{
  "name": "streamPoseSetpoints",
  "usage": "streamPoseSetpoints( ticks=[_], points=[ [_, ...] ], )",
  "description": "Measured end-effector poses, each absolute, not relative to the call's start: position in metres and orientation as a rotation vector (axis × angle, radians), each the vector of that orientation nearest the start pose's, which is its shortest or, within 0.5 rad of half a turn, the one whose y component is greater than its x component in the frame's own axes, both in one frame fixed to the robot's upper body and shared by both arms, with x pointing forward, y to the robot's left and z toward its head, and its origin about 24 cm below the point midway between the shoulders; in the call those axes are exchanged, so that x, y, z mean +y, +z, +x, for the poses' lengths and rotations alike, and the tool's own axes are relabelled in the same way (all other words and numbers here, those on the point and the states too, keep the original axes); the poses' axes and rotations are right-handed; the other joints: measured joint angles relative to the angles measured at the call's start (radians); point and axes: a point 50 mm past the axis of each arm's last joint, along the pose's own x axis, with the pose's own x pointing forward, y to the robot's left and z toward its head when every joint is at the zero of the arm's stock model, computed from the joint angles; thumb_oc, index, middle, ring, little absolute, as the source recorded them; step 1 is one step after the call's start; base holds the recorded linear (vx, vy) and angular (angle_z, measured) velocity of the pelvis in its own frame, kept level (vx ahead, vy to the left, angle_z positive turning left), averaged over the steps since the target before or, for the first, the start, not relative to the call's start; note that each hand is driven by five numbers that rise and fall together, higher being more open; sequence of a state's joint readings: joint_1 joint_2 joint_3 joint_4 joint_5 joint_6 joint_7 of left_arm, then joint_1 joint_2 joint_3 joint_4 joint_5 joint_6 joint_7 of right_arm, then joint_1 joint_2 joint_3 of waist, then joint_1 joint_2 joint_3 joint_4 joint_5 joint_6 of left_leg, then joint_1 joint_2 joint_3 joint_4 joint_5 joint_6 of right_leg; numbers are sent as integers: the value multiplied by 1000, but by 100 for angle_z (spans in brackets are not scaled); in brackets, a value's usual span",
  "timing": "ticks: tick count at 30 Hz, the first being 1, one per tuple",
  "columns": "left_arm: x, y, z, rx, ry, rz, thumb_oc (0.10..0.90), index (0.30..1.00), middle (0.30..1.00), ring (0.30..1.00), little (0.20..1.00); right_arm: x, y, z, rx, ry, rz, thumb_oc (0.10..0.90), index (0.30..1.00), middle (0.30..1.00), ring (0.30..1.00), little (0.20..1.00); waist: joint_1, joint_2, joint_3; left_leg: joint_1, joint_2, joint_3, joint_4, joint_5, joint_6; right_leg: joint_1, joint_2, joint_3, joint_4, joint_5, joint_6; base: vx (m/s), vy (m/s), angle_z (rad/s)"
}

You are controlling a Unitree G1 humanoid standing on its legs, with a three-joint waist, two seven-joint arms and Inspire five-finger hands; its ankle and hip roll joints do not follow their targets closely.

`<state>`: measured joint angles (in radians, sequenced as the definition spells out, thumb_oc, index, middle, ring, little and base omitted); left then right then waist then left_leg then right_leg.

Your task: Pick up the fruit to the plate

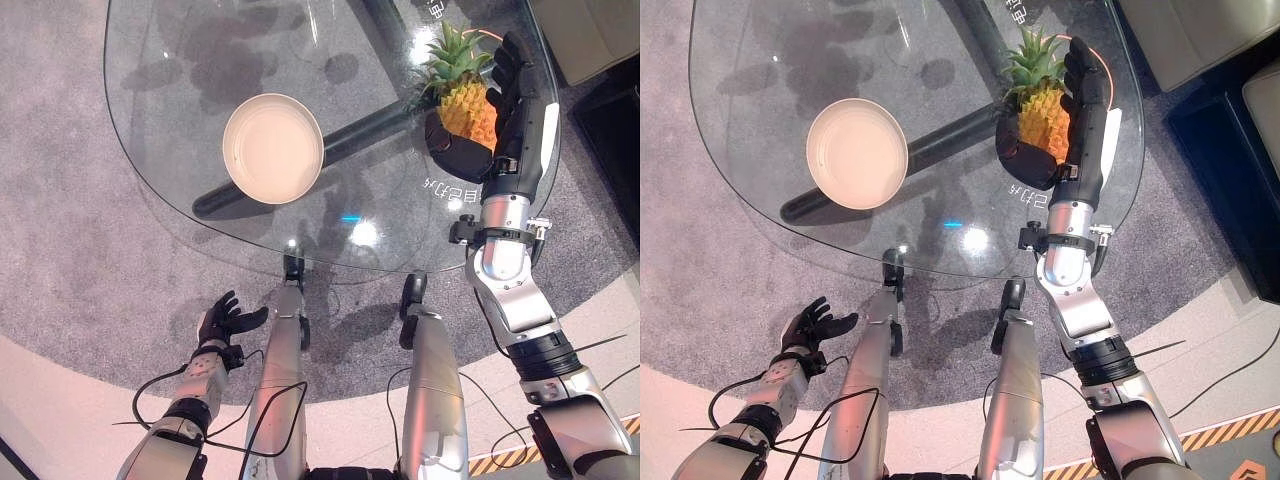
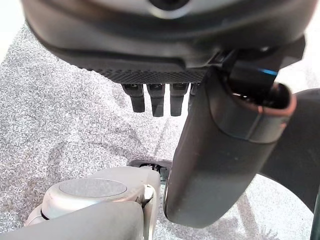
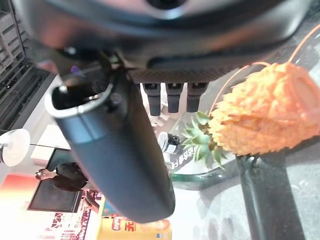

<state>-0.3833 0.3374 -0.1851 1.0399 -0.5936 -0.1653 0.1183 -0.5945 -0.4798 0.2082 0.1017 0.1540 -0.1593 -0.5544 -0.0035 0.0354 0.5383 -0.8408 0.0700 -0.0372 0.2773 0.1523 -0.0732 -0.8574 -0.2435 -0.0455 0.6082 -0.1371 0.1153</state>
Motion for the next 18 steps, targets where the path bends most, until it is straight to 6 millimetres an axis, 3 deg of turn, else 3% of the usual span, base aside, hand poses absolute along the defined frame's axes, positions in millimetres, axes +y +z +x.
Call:
streamPoseSetpoints(
  ticks=[18],
  points=[
    [239, -54, 277, 491, 294, -78, 800, 900, 900, 900, 900, -184, 208, 327, -665, -435, -315, 800, 900, 900, 900, 900, 3, 2, 0, 2, 0, 0, -5, 3, 4, 0, -1, -1, 2, 0, 0, 0, 0, 0]
  ],
)
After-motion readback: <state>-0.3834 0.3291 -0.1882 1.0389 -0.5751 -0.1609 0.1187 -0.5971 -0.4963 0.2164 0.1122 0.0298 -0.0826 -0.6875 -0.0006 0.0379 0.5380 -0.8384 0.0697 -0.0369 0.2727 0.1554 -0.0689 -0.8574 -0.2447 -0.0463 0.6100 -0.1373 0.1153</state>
